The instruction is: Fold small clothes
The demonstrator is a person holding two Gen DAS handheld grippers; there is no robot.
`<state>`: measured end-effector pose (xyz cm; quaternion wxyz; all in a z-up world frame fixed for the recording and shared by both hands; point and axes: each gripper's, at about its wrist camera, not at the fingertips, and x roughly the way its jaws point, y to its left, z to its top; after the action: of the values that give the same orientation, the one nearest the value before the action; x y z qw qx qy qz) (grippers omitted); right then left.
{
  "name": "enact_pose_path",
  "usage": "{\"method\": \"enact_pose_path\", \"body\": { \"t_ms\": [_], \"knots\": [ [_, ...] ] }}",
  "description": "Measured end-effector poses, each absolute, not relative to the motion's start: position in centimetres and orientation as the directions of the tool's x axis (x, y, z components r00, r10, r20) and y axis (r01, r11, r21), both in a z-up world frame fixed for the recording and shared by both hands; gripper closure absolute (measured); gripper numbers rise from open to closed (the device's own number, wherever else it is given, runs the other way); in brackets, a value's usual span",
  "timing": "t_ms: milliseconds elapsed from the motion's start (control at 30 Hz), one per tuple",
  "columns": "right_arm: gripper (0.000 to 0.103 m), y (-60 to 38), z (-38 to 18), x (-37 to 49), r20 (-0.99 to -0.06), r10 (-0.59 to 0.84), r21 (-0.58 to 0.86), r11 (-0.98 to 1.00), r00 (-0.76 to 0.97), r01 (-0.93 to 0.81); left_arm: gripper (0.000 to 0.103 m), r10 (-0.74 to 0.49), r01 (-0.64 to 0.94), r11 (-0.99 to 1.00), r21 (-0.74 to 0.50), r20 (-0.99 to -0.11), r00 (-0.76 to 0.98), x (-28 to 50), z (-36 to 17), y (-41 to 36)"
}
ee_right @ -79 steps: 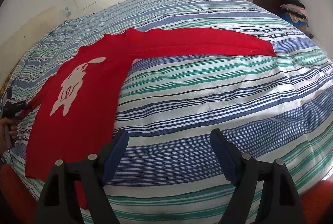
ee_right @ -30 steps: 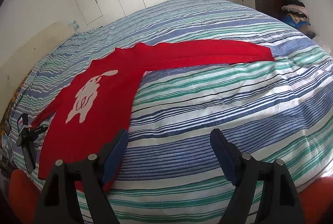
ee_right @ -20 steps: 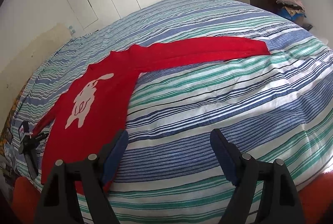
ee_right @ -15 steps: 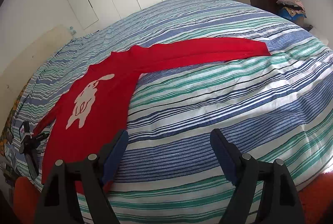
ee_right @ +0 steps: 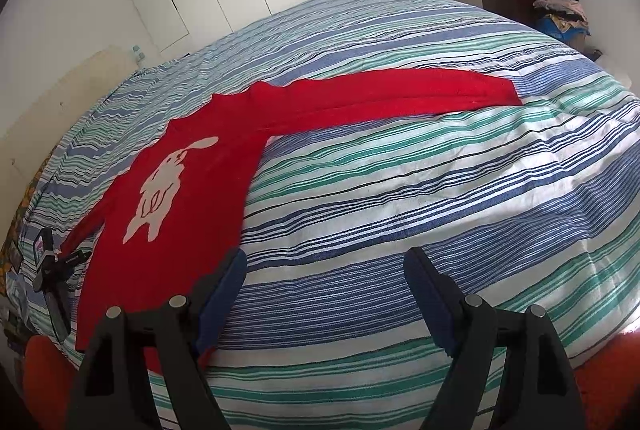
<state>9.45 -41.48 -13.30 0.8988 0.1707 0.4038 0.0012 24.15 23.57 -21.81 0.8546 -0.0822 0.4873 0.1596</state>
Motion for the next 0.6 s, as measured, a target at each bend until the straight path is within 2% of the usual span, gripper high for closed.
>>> {"method": "enact_pose_path", "body": {
  "t_ms": [600],
  "knots": [
    [0.023,-41.53,-13.44,9.57,-0.729,0.145,0.314,0.939,0.669,0.139,0.000,0.193,-0.353,0.935,0.015,-0.859,0.474,24.15,-21.82,23.58]
  ]
}}
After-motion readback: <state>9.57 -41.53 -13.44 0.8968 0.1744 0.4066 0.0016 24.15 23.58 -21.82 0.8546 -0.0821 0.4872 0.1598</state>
